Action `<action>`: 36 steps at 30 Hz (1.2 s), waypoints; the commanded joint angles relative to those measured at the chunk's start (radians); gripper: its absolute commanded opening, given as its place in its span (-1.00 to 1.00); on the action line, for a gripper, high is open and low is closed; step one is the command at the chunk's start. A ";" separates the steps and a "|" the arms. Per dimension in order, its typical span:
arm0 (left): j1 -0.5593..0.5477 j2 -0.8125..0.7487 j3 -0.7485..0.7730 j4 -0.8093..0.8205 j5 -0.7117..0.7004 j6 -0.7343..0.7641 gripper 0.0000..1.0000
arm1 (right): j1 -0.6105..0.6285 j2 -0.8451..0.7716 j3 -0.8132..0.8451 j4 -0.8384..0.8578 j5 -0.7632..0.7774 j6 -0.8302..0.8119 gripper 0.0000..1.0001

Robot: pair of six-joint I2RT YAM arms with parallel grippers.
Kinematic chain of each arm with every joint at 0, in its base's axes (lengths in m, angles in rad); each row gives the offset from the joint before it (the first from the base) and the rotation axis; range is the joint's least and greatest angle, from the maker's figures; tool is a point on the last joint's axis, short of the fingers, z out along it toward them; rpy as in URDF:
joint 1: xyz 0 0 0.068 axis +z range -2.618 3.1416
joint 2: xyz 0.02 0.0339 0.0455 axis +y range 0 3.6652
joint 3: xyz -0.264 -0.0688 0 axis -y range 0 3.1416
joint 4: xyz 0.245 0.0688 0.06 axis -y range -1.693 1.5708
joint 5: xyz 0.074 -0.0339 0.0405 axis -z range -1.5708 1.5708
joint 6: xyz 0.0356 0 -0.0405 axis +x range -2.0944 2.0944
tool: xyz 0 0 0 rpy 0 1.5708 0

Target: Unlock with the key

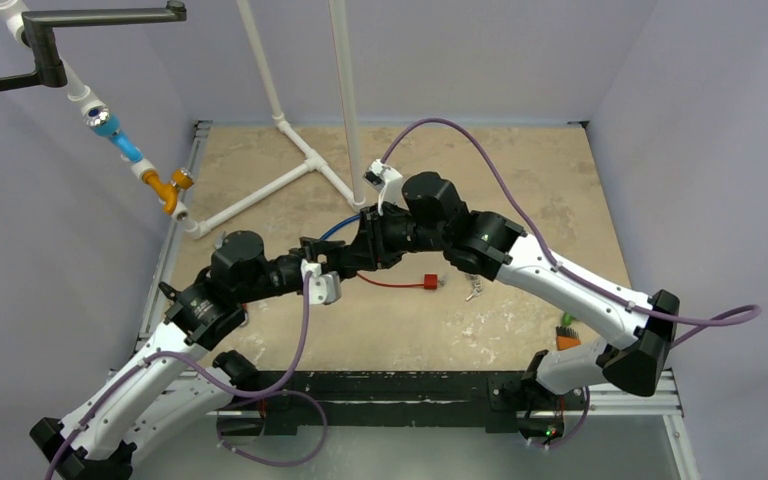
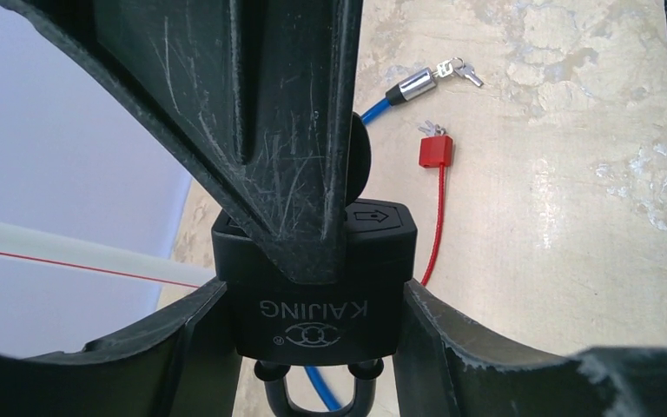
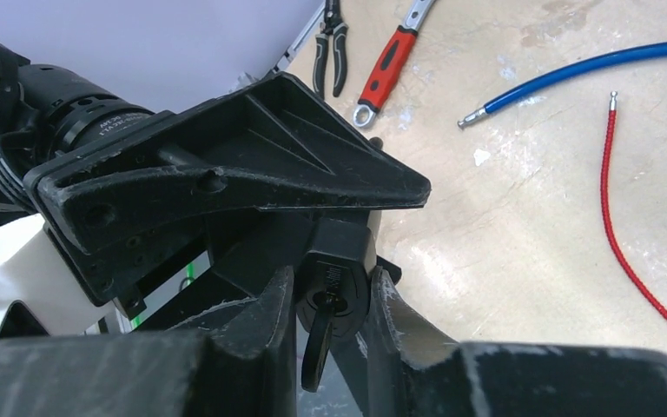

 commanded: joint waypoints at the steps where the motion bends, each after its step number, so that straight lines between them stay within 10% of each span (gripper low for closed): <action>1: -0.005 -0.017 0.090 0.120 0.077 -0.012 -0.53 | 0.010 -0.017 0.023 0.064 0.032 -0.003 -1.00; 5: -0.001 -0.017 0.116 0.024 0.077 -0.020 0.45 | -0.006 -0.077 0.014 0.045 0.056 -0.041 -1.00; 17: 0.064 -0.015 0.161 -0.282 0.078 -0.029 0.61 | -0.054 -0.203 -0.086 0.087 -0.070 -0.076 -1.00; 23: 0.100 0.052 0.149 -0.181 0.072 -0.065 0.65 | -0.055 -0.202 -0.094 0.124 -0.174 -0.079 -1.00; 29: 0.109 0.089 0.166 -0.206 0.179 -0.024 0.39 | -0.055 -0.207 -0.103 0.148 -0.205 -0.072 -1.00; 36: 0.110 0.072 0.161 -0.237 0.206 0.062 -0.68 | -0.055 -0.237 -0.202 0.243 -0.213 -0.010 -1.00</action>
